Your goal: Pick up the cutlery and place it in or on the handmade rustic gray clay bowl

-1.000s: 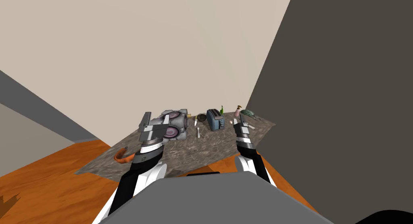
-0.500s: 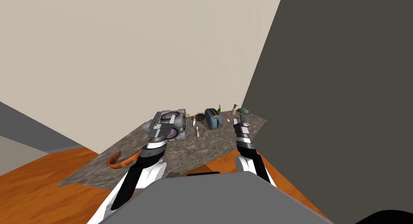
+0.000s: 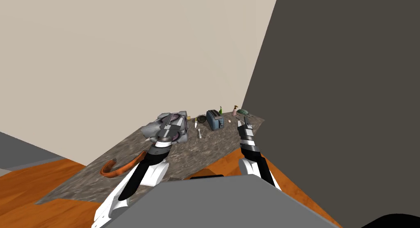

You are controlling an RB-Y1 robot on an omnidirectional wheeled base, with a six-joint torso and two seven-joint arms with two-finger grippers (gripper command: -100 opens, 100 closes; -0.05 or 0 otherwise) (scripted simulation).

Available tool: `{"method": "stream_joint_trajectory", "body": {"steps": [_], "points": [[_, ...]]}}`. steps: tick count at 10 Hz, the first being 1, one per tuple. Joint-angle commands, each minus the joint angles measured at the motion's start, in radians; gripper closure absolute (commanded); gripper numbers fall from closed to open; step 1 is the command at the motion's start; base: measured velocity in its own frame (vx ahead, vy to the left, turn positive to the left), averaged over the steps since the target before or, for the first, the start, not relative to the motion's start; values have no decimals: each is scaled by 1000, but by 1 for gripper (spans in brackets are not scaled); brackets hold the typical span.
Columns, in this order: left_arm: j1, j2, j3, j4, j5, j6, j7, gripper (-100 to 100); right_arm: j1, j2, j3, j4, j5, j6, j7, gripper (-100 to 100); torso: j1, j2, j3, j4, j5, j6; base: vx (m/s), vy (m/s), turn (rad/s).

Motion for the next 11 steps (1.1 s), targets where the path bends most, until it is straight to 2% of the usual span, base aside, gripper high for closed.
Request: {"method": "stream_joint_trajectory", "body": {"steps": [1, 2, 3, 4, 5, 7, 8, 9, 10, 11], "points": [[-23, 50, -10, 18, 3, 24, 10, -100, 0, 0, 0, 0, 0, 0, 0, 0, 0, 0, 0, 0, 0, 0, -33, 10, -104], [-43, 81, -19, 39, 6, 41, 18, -100, 0, 0, 0, 0, 0, 0, 0, 0, 0, 0, 0, 0, 0, 0, -45, 12, -226], [-43, 98, -19, 39, 6, 41, 18, -100, 0, 0, 0, 0, 0, 0, 0, 0, -1, 1, 0, 0, 0, 1, -32, 13, -80], [-62, 135, -29, 60, 8, 60, 27, -100, 0, 0, 0, 0, 0, 0, 0, 0, 0, 0, 0, 0, 0, 0, -27, 7, -138], [-62, 144, -29, 60, 8, 60, 27, -100, 0, 0, 0, 0, 0, 0, 0, 0, -1, 0, 0, 0, 0, 0, -19, 8, -65], [-100, 214, -52, 106, 12, 102, 44, -100, 0, 0, 0, 0, 0, 0, 0, 0, -1, -1, 0, 0, 0, 0, -27, 3, -176], [-100, 236, -52, 106, 12, 102, 44, -100, 0, 0, 0, 0, 0, 0, 0, 0, -1, 0, 0, 0, 0, 1, -28, 1, -85], [-118, 269, -64, 131, 13, 125, 52, -100, 0, 0, 0, 0, 0, 0, 0, 0, -1, 0, 0, 0, 0, 0, -26, -8, -134], [-118, 283, -64, 131, 13, 125, 52, -100, 0, 0, 0, 0, 0, 0, 0, 0, -1, 0, 0, 0, 0, 0, -18, -4, -71], [-136, 320, -78, 156, 14, 150, 59, -100, 0, 0, 0, 0, 0, 0, 0, 0, -1, -1, 0, 0, 0, 0, -18, -12, -161]]}}
